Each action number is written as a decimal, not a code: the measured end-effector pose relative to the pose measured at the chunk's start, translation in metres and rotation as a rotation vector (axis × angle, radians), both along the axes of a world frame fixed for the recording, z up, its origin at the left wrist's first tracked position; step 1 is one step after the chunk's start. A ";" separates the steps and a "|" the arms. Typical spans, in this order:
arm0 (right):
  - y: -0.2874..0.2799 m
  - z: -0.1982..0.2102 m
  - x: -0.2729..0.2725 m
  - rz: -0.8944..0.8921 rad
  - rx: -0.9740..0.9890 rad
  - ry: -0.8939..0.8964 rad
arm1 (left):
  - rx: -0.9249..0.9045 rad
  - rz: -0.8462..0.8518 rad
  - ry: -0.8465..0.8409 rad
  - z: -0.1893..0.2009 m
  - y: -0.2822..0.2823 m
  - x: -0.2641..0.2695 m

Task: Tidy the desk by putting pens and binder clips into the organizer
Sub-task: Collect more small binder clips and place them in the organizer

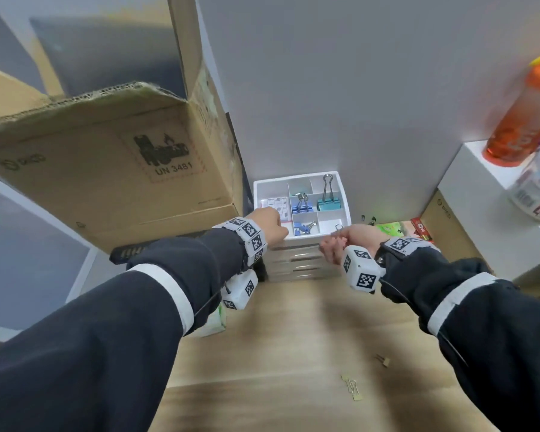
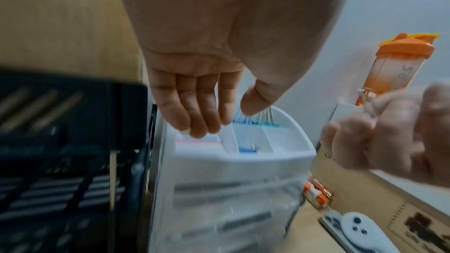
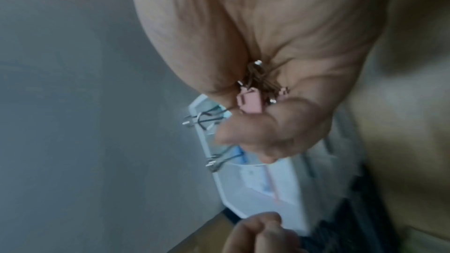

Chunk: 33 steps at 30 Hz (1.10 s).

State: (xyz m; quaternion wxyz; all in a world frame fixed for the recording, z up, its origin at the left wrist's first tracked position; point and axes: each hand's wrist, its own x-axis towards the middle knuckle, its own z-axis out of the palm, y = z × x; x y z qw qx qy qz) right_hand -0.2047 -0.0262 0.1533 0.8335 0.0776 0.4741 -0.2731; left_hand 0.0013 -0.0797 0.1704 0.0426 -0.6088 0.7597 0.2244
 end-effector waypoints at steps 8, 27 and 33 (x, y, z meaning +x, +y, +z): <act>-0.088 0.074 -0.028 0.088 -0.408 0.227 | -0.037 0.012 -0.011 0.015 -0.037 0.000; -0.140 0.023 -0.068 0.192 -0.369 0.478 | -0.090 0.111 -0.084 -0.007 -0.067 -0.011; -0.163 0.022 -0.052 0.357 -0.421 0.734 | -0.051 0.096 -0.106 -0.011 -0.068 -0.015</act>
